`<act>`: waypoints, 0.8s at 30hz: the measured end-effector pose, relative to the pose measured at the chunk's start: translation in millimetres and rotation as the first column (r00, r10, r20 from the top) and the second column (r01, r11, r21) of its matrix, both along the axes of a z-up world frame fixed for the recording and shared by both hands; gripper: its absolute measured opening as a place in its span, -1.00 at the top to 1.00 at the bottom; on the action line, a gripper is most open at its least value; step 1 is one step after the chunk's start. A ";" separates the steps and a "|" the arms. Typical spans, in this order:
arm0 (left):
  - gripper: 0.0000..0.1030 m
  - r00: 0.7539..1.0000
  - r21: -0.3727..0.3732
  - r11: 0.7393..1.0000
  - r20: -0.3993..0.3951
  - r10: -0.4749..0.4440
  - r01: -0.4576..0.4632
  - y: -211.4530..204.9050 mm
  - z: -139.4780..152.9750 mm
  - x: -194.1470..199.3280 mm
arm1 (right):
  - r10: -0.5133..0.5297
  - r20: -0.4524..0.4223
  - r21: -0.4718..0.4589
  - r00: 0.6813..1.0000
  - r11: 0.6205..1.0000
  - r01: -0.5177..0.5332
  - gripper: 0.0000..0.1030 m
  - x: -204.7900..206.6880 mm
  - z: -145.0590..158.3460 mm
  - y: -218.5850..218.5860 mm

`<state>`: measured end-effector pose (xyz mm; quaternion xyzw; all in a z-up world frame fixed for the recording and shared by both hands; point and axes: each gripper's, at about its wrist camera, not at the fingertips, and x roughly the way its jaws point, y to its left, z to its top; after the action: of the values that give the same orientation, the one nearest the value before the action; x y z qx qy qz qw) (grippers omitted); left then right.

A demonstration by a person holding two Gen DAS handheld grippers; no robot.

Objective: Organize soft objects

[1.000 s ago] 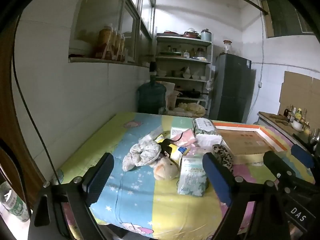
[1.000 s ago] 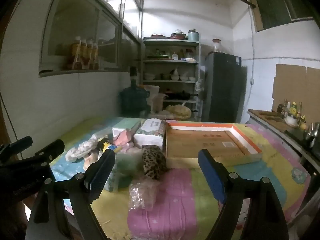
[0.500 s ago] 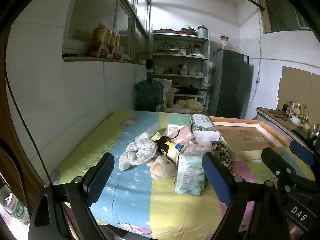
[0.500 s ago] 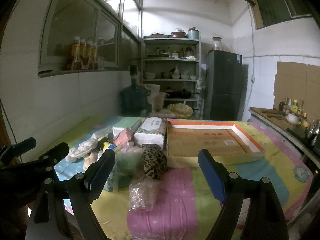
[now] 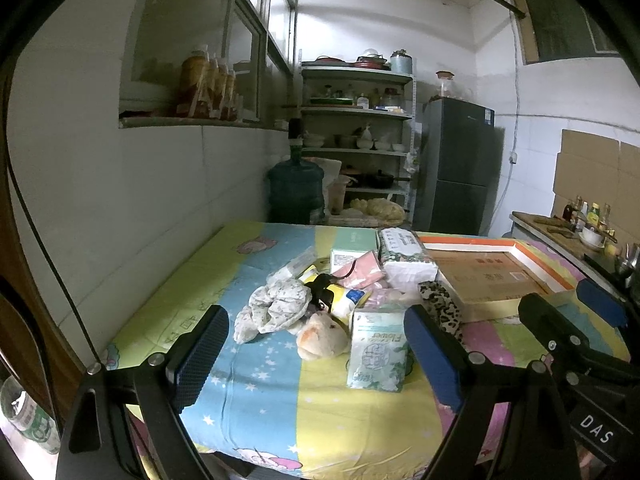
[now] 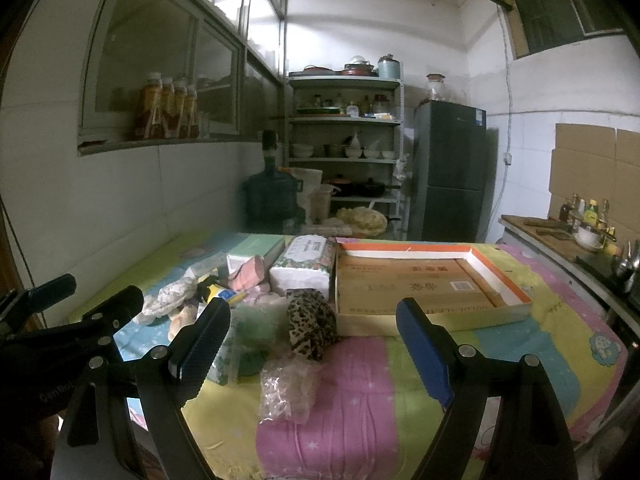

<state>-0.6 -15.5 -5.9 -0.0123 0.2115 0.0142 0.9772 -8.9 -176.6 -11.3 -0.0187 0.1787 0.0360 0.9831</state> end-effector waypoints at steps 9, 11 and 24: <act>-0.74 1.000 0.002 1.000 0.001 -0.002 0.002 -1.7 1.0 0.2 | -0.001 0.000 0.001 1.000 1.000 0.001 -0.67 -0.3 0.6 -0.5; -0.74 1.000 0.002 1.000 0.000 -0.001 0.001 -2.0 1.0 0.2 | 0.000 -0.001 0.002 1.000 1.000 0.000 -0.67 1.1 0.1 1.5; -0.74 1.000 0.002 1.000 0.000 0.000 0.000 -3.2 0.9 -0.1 | -0.001 0.000 0.004 1.000 1.000 0.001 -0.67 -0.1 0.4 0.0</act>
<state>-0.7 -18.7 -5.0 -0.0114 0.2116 0.0144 0.9772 -9.1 -176.7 -10.9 -0.0169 0.1786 0.0361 0.9831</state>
